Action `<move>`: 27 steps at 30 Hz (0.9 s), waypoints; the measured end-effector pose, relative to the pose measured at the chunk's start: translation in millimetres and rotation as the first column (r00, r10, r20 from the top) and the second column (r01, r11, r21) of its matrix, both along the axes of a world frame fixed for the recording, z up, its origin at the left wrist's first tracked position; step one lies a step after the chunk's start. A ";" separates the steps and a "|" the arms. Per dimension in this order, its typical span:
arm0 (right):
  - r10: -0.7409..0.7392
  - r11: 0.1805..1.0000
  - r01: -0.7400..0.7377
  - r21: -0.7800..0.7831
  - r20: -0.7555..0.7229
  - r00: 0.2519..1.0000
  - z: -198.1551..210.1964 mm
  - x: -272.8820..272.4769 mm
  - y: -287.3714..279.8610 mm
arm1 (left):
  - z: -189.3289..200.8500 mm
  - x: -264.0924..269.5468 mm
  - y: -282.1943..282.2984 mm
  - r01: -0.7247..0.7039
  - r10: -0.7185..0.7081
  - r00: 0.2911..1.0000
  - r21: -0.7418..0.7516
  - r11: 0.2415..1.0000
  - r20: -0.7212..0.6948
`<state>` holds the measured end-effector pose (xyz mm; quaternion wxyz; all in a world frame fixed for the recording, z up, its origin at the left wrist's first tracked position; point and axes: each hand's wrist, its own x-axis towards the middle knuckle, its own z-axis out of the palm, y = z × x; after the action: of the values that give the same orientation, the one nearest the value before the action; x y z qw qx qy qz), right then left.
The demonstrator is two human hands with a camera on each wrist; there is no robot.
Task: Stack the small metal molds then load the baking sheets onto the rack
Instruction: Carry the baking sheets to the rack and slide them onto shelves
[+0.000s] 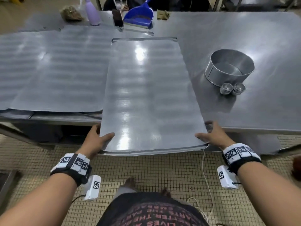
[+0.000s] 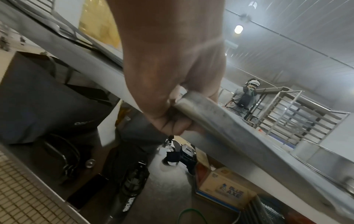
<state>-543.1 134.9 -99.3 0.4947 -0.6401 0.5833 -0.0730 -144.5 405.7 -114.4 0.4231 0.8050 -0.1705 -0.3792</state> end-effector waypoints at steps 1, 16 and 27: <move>0.031 0.999 -0.031 0.026 0.001 1.000 -2.3 -5.3 1.6 | 1.6 2.9 4.1 0.046 -0.046 0.998 0.015 0.999 -0.031; -0.031 0.964 0.016 -0.265 -0.050 0.998 -36.2 9.7 -0.9 | 10.0 -21.0 -23.1 -0.128 0.128 0.992 -0.080 0.989 -0.001; -0.118 0.988 0.134 -0.082 0.174 0.978 -14.6 -1.8 20.2 | 1.1 -9.3 -17.2 -0.027 0.029 0.999 -0.041 0.999 0.045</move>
<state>-544.8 155.1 -113.9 0.5061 -0.6158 0.5748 -0.1851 -153.8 388.5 -113.3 0.4405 0.8072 -0.1764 -0.3511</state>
